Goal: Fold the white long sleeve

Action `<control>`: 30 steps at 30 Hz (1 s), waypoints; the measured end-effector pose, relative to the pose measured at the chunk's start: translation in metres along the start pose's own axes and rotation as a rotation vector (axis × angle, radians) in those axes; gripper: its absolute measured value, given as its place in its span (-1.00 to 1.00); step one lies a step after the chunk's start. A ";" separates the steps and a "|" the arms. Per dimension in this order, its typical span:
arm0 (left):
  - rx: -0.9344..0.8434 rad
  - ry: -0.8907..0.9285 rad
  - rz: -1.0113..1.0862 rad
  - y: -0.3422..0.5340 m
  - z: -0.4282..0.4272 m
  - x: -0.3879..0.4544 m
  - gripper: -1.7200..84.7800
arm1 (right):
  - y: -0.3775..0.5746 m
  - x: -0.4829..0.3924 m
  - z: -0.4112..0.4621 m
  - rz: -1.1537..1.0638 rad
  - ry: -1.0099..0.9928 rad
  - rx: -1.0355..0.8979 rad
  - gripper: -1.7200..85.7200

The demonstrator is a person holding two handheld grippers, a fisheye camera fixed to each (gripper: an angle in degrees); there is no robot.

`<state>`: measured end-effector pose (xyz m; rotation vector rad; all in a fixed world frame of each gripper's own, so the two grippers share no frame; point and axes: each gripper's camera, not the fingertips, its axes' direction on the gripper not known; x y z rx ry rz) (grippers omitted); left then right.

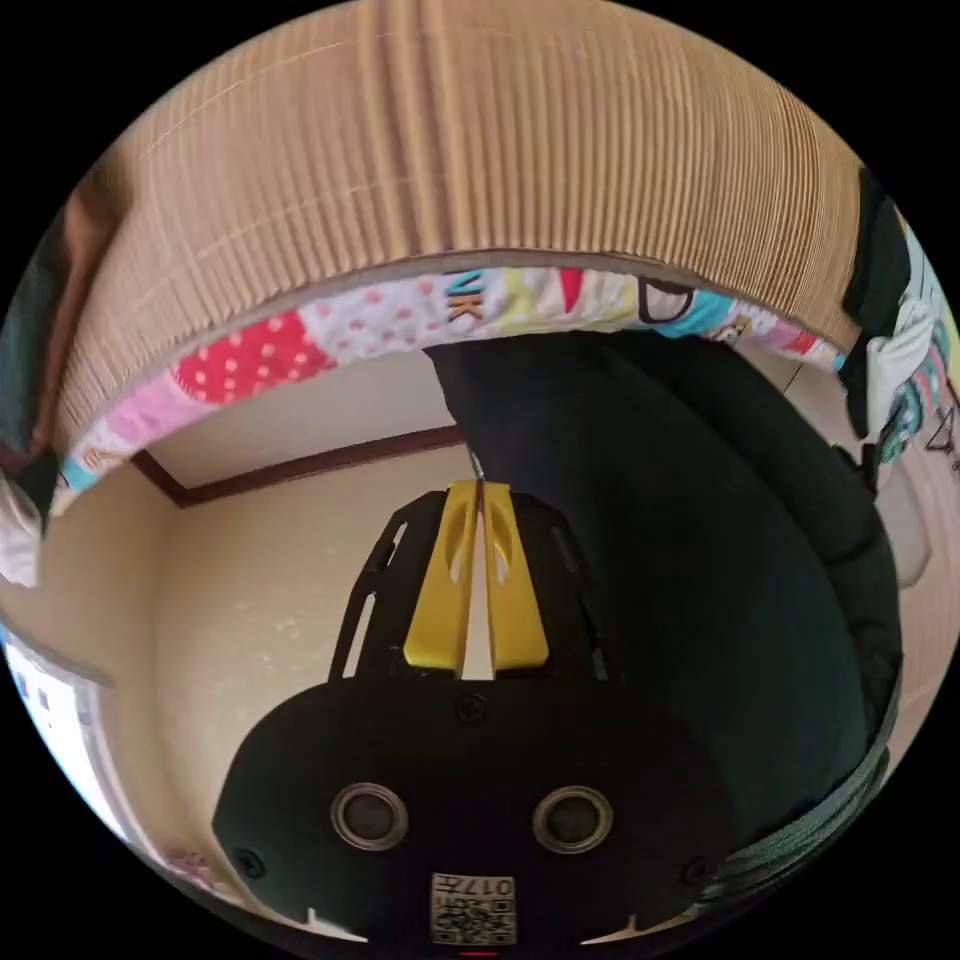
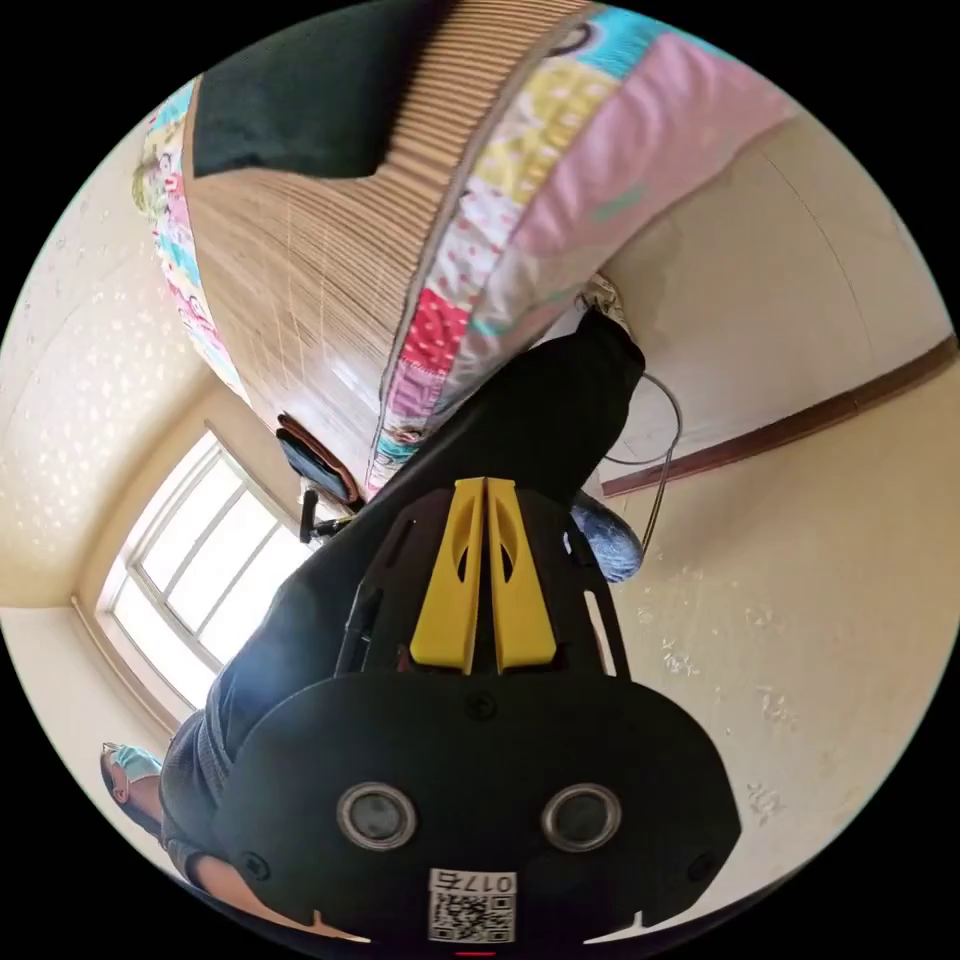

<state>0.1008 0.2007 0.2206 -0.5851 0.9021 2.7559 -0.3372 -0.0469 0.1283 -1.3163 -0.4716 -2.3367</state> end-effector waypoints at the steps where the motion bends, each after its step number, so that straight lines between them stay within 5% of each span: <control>1: 0.040 0.077 -0.042 0.016 0.000 -0.018 -0.98 | -0.009 -0.024 0.006 -0.035 0.015 -0.011 -0.95; 6: 0.405 0.664 -0.334 0.143 0.047 -0.132 -0.98 | -0.032 -0.119 0.056 -0.171 0.076 -0.073 -0.96; 14: 0.409 0.884 -0.506 0.197 0.150 -0.175 -0.89 | -0.039 -0.199 0.147 -0.234 0.078 -0.116 -0.95; 19: 0.440 0.766 -0.377 0.191 0.105 -0.206 -0.84 | -0.035 -0.194 0.183 -0.119 0.101 -0.120 -0.95; 24: 0.653 0.550 -0.235 0.204 -0.024 -0.263 -0.79 | 0.010 -0.189 0.175 -0.080 -0.043 0.026 -0.95; 30: 0.959 0.324 -0.399 0.226 -0.165 -0.328 -0.67 | 0.084 -0.150 0.162 0.044 -0.041 0.155 -0.96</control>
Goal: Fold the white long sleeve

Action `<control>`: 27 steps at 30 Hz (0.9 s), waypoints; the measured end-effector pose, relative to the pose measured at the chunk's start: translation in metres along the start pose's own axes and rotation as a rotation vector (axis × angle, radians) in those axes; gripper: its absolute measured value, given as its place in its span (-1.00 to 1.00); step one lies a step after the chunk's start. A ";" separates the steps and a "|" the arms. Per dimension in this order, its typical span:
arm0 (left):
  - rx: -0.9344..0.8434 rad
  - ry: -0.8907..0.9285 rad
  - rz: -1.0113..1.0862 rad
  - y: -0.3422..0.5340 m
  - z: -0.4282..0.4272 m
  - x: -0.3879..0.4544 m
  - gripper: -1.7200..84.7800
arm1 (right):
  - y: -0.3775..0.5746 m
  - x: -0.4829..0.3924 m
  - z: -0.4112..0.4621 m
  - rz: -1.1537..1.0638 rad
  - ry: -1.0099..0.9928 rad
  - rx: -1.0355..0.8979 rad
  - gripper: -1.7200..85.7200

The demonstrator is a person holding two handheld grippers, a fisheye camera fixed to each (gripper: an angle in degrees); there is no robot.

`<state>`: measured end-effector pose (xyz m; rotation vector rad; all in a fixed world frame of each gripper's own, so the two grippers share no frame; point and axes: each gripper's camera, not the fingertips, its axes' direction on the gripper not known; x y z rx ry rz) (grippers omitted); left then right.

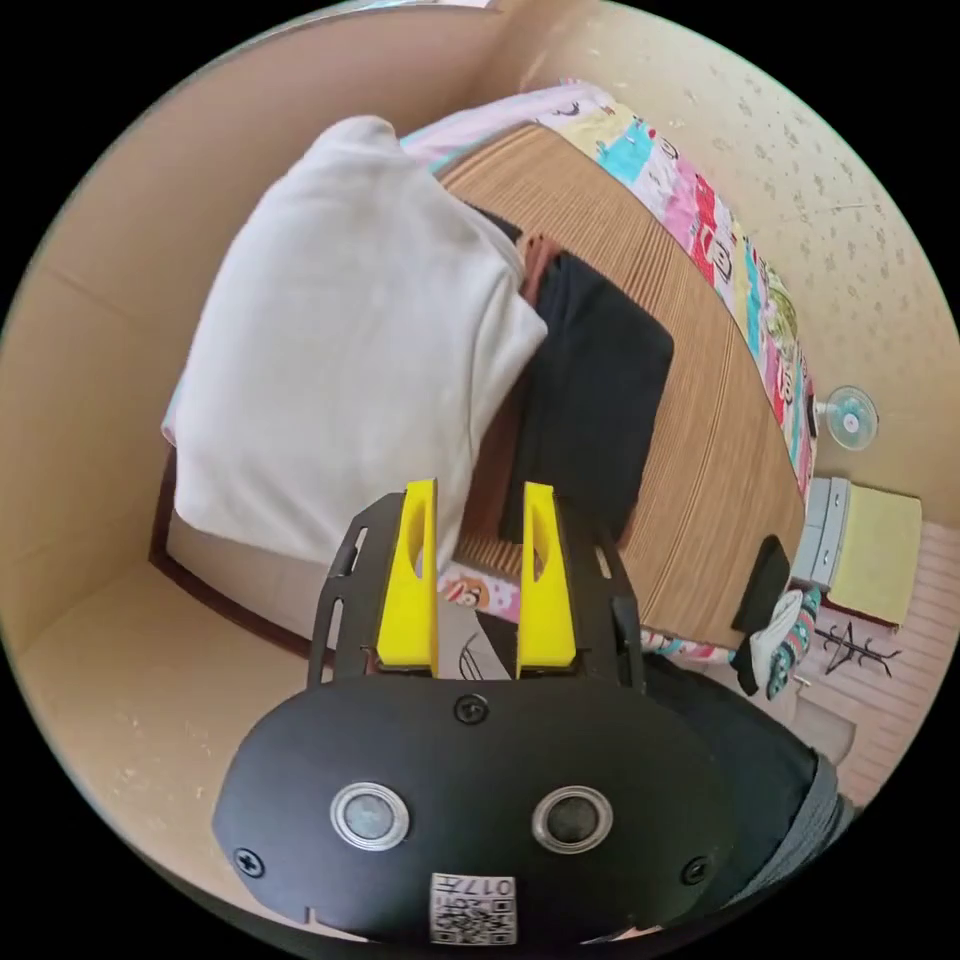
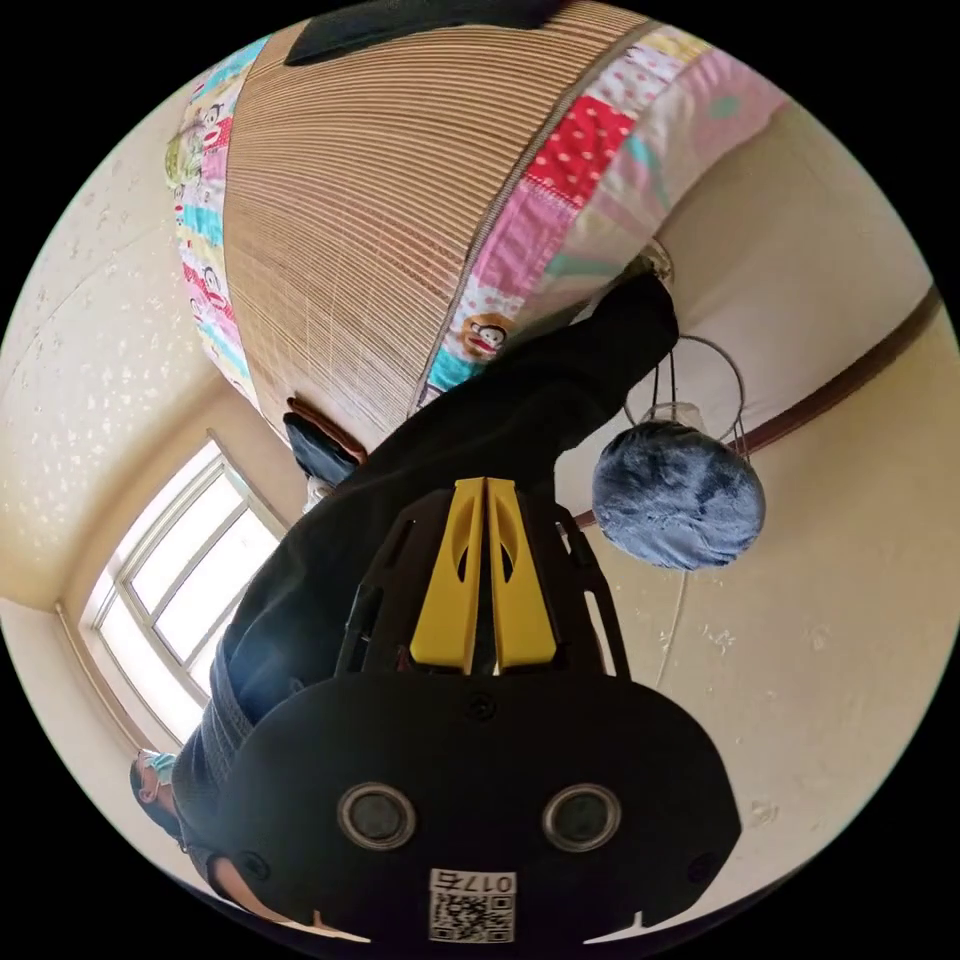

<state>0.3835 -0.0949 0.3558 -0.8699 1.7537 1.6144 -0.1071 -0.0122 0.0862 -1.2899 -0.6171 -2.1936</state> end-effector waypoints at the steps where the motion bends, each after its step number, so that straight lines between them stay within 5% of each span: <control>1: 0.034 -0.019 -0.013 -0.008 -0.006 0.001 -0.67 | 0.015 0.014 -0.003 0.048 -0.012 0.023 -0.95; 5: 0.061 -0.071 -0.142 -0.043 0.019 0.003 -0.68 | 0.064 0.052 -0.011 0.192 -0.077 0.101 -0.95; 9: 0.143 -0.312 -0.184 -0.021 0.050 0.031 -0.76 | 0.111 0.069 -0.023 0.305 -0.076 0.135 -0.95; 13: 0.212 -0.319 -0.190 0.010 0.057 0.038 -0.79 | 0.115 0.056 -0.046 0.331 -0.035 0.175 -0.95; 16: 0.241 -0.099 -0.252 0.041 0.050 0.010 -0.90 | 0.092 0.030 -0.059 0.253 -0.101 0.238 -0.95; 20: 0.342 0.426 -0.349 0.116 0.035 -0.042 -0.97 | 0.046 -0.012 -0.062 0.131 -0.122 0.227 -0.96; 24: 0.642 0.747 -0.172 0.225 -0.017 -0.047 -0.98 | -0.008 -0.060 -0.057 -0.014 -0.083 0.172 -0.95; 27: 0.789 0.797 0.053 0.291 -0.070 -0.028 -0.98 | -0.038 -0.084 -0.058 -0.114 -0.076 0.144 -0.95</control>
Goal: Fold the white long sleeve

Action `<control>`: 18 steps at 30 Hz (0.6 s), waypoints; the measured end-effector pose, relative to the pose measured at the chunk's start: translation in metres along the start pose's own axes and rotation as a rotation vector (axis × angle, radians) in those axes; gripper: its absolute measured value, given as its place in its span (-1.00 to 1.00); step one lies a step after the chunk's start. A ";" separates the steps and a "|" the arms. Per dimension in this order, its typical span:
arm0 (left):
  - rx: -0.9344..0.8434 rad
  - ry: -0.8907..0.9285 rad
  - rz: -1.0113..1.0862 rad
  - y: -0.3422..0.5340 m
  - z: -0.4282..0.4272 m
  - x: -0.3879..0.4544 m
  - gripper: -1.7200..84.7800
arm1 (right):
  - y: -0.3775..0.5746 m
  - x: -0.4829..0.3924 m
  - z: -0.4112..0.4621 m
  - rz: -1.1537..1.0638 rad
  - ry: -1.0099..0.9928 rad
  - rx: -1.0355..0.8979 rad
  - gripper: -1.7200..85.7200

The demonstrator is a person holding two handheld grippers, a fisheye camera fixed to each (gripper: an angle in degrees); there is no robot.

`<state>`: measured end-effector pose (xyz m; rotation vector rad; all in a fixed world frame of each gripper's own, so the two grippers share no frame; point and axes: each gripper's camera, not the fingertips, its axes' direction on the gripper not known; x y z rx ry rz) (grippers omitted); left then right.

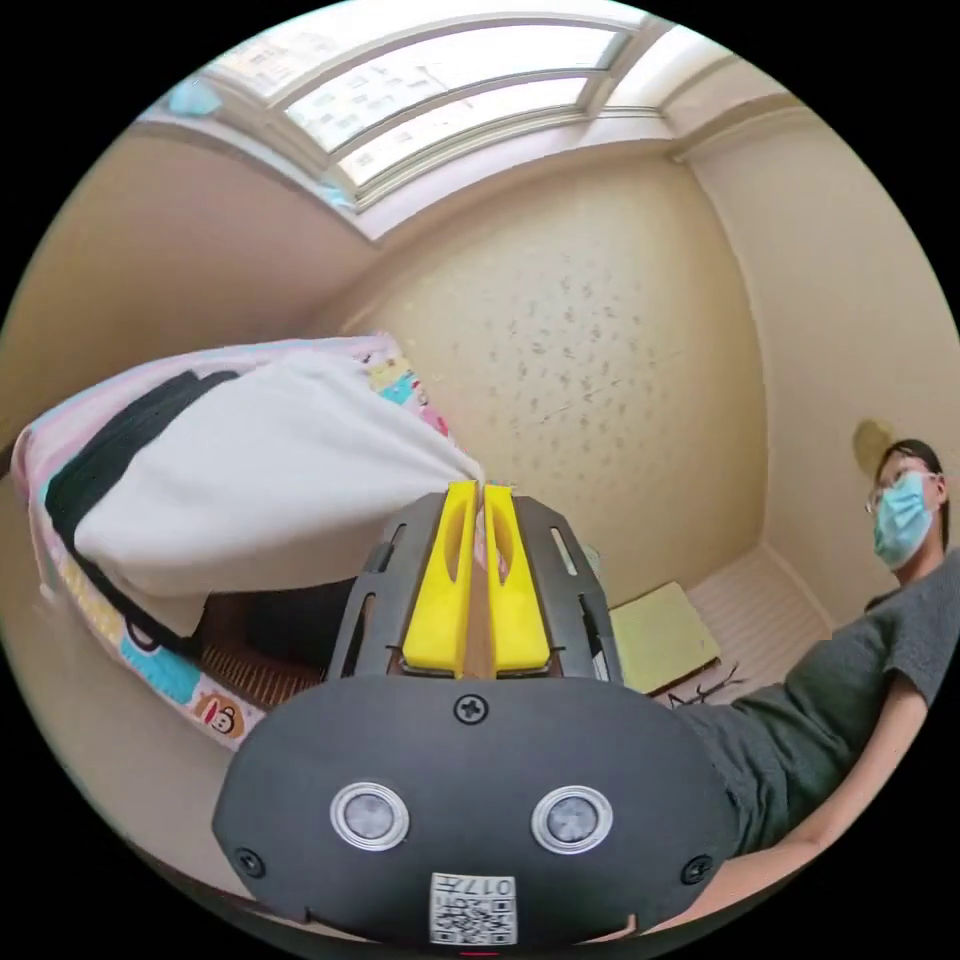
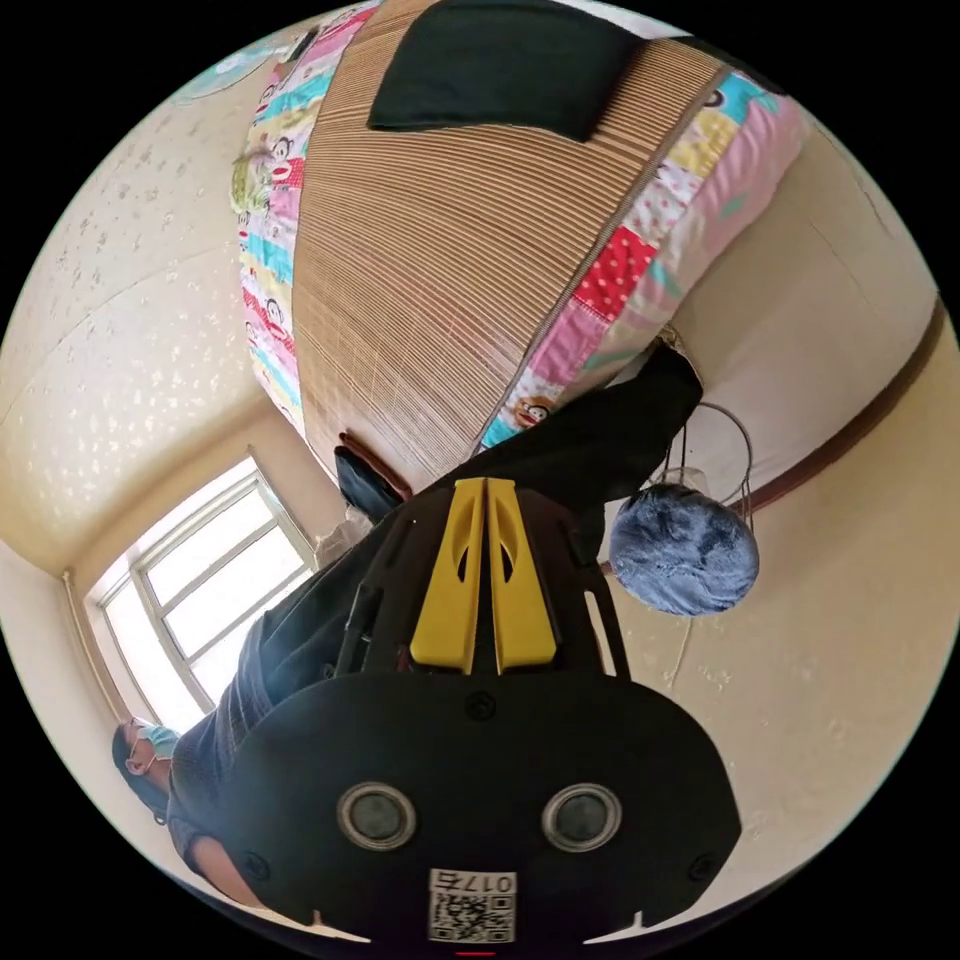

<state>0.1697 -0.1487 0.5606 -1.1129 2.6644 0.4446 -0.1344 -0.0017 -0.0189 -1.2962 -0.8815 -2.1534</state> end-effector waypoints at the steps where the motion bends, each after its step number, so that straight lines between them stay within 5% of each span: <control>1: 0.001 0.035 0.044 0.001 -0.007 0.014 -0.98 | -0.012 -0.004 0.000 -0.024 -0.001 -0.017 -0.95; 7: -0.081 0.469 0.494 0.001 -0.055 0.154 -0.97 | -0.052 -0.027 -0.018 -0.166 -0.038 0.033 -0.95; 11: -0.013 1.013 0.771 0.028 -0.077 0.240 -0.97 | -0.062 -0.054 -0.030 -0.329 -0.033 0.088 -0.95; 18: 0.069 1.702 0.572 0.095 -0.026 0.283 -0.97 | -0.052 -0.132 -0.048 -0.751 -0.265 0.156 -0.91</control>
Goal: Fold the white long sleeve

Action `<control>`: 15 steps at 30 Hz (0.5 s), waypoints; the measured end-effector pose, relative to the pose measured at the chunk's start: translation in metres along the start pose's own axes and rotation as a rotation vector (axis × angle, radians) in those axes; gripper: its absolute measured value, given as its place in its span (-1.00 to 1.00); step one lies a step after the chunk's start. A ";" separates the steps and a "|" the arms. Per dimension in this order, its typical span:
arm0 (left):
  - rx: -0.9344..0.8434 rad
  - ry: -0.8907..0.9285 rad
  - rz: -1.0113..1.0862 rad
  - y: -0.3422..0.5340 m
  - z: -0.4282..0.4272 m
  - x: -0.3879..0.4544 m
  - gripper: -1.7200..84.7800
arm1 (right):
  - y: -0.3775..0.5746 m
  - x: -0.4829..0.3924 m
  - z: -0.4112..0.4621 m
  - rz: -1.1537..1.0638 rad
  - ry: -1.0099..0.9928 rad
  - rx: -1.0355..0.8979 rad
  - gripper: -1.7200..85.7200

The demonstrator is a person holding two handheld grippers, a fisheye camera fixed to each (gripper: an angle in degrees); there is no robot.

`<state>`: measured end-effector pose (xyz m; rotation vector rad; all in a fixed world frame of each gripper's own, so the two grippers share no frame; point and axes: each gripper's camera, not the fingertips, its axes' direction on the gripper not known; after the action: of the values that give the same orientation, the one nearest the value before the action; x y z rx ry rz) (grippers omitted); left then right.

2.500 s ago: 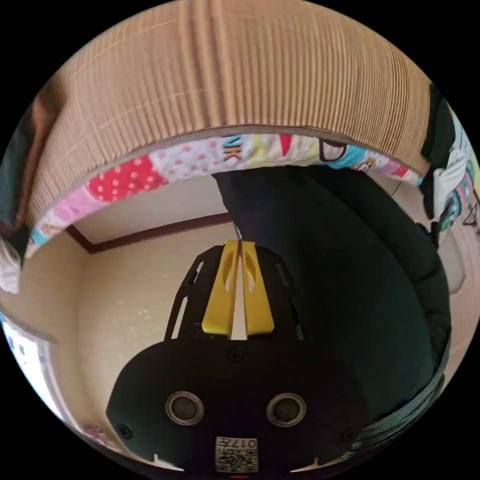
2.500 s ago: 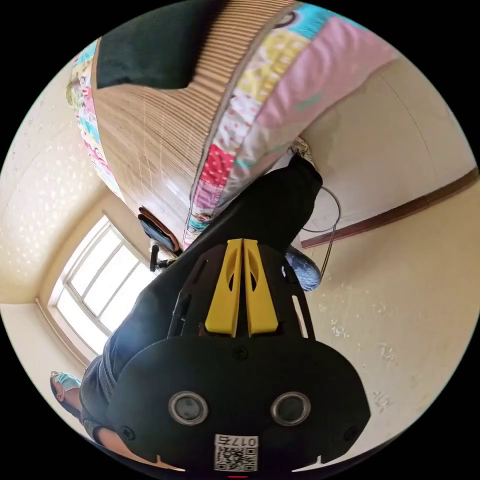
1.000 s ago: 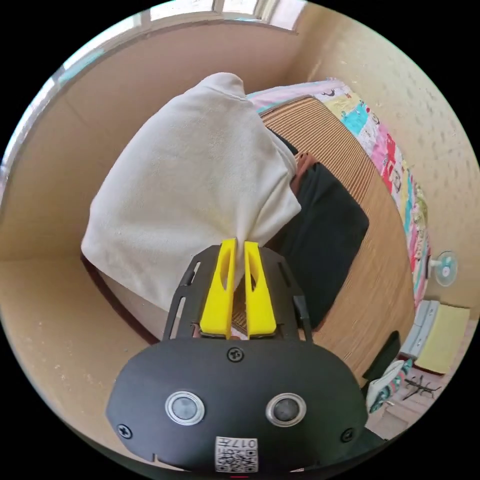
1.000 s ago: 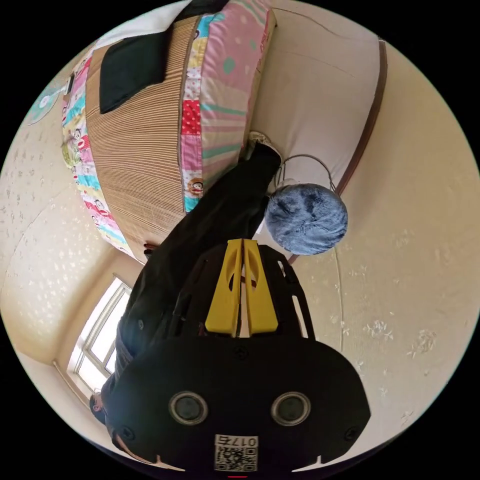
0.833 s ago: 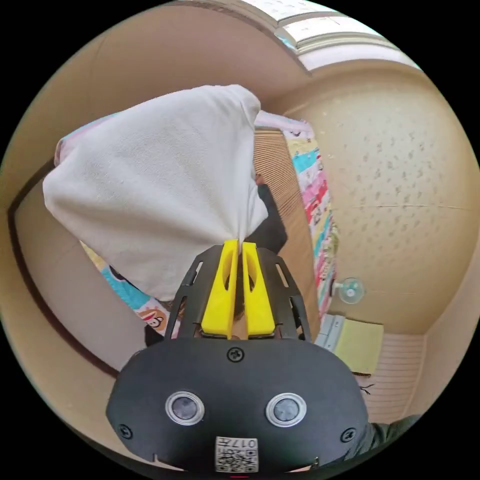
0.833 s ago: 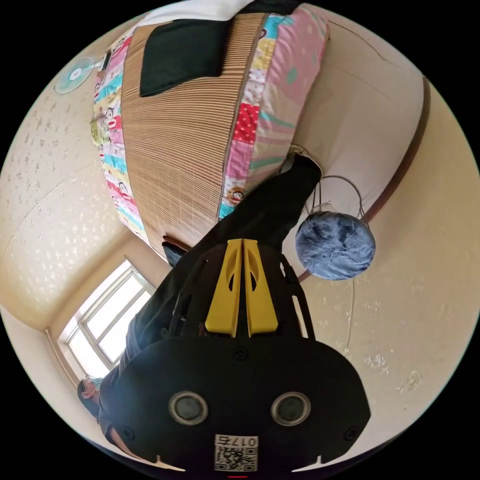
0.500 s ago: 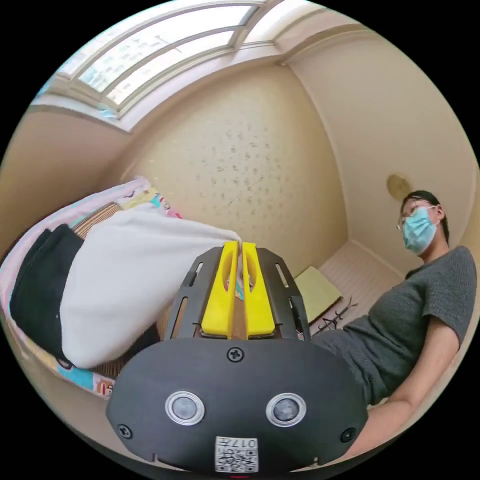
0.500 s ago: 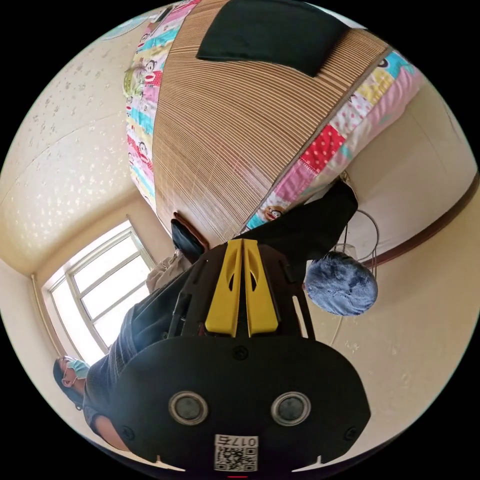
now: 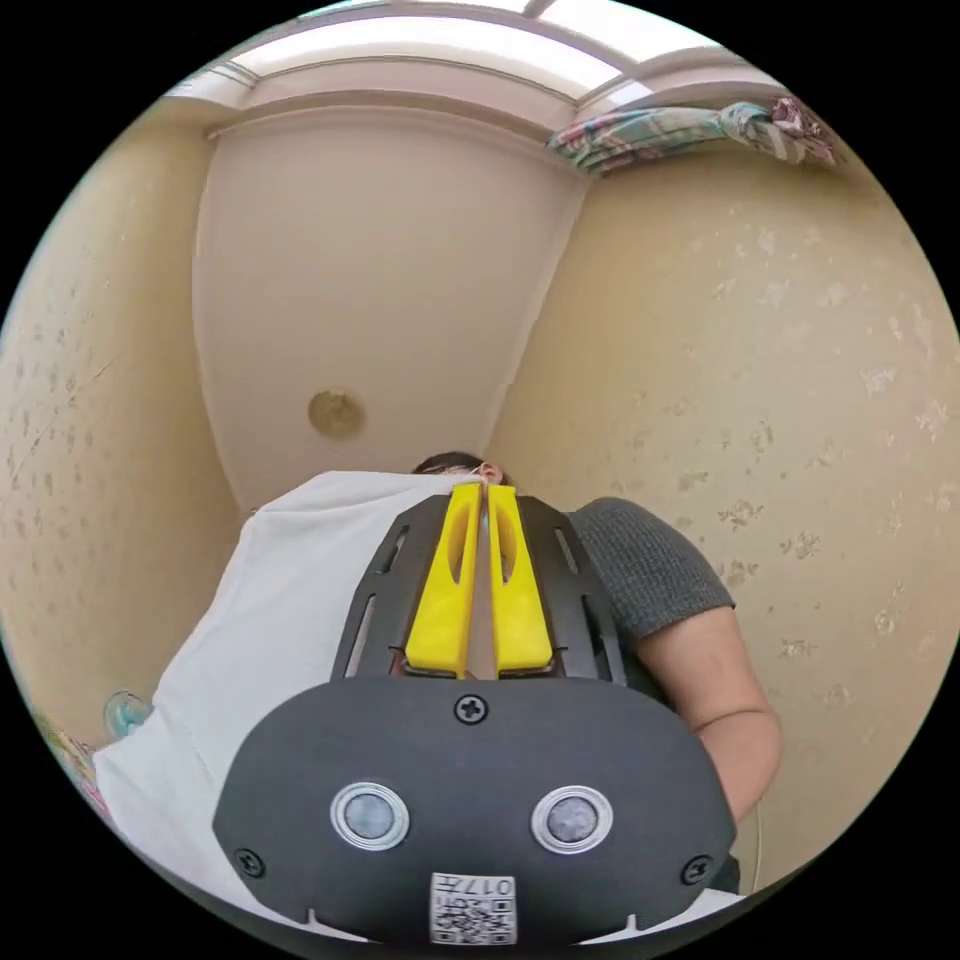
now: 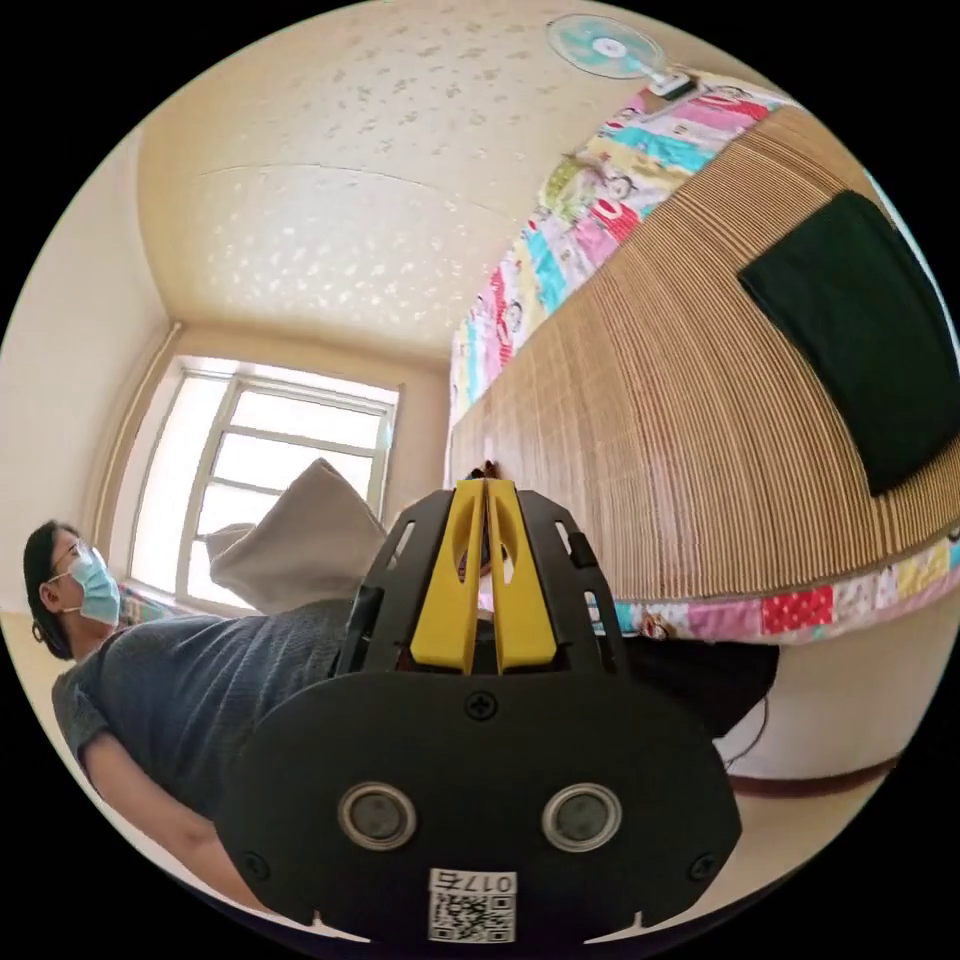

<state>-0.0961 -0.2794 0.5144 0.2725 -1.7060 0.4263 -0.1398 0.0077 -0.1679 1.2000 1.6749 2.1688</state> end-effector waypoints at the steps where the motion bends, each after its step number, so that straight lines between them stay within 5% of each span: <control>1: 0.028 0.014 -0.013 0.007 0.003 -0.002 -0.97 | -0.005 -0.014 0.001 -0.073 -0.064 0.028 -0.90; 9: -0.081 0.233 -0.278 0.082 0.087 -0.034 -0.96 | -0.039 -0.129 0.071 -0.442 -0.475 -0.151 -0.71; 15: -0.078 0.403 -0.596 0.201 0.137 -0.091 -0.96 | -0.030 -0.249 0.127 -0.720 -0.559 -0.385 -0.61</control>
<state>-0.2847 -0.1617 0.3804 0.5748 -1.1712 -0.0312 0.1008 -0.0252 -0.3097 0.8066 1.1311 1.4411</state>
